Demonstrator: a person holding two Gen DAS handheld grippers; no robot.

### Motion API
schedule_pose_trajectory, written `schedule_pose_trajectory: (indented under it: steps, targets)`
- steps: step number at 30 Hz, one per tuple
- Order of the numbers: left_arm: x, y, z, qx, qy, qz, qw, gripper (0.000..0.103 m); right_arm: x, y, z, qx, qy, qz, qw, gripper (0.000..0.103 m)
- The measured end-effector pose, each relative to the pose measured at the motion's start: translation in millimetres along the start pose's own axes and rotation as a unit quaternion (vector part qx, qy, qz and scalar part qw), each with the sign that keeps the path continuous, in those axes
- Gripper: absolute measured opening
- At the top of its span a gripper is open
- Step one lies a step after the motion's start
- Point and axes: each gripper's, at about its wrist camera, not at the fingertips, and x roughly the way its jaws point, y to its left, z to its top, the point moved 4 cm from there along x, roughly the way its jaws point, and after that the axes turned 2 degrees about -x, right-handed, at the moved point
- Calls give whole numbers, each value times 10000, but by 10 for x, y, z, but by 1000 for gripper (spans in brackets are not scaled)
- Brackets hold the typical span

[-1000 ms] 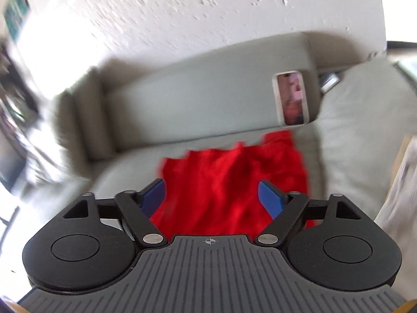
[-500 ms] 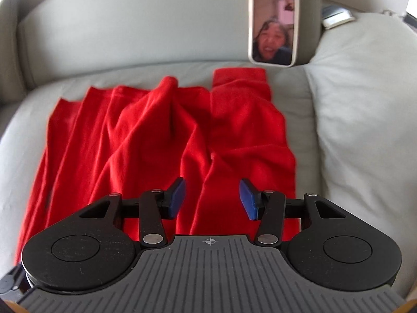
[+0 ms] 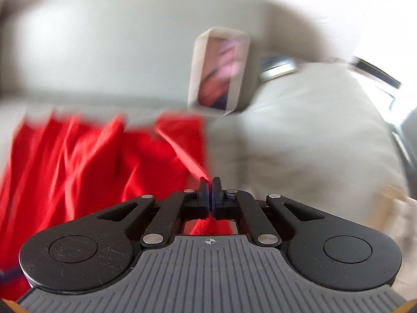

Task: Fold clothes
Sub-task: 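Grasp a sweatshirt sleeve with the right gripper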

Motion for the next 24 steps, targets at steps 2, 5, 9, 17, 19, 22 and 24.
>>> schedule_pose_trajectory:
  steps: [2,5,9,17,19,22,24]
  targets:
    - [-116,-78,-3,-32,29,-356,9994,83,-417,-457,44,651,-286,4,9975,1]
    - [-447,-278,-15,5,-92,-1198,9928,84,-1084,-1141,-165,1353,-692,-137,9883,1]
    - [-918,-648,-185,403,-208,-1813,9824,85,-1500,-1857,-867,1920,-595,-422,9787,3]
    - [-1234,-1009,-1149,948,534,-1643,9804,86,-1621,-2330,-1742,1848,-18,-448,9818,44]
    - [-1285,-991,-1282,946,510,-1419,9840,86,-1792,-2244,-1671,1370,-439,-288,9892,53]
    - [-1336,-969,-1355,991,314,-1057,9889,86,-1871,-1873,-1451,217,-998,34,9948,66]
    - [-1364,-952,-1321,926,192,-927,9912,86,-1794,-1527,-1339,-610,-1194,111,9909,69]
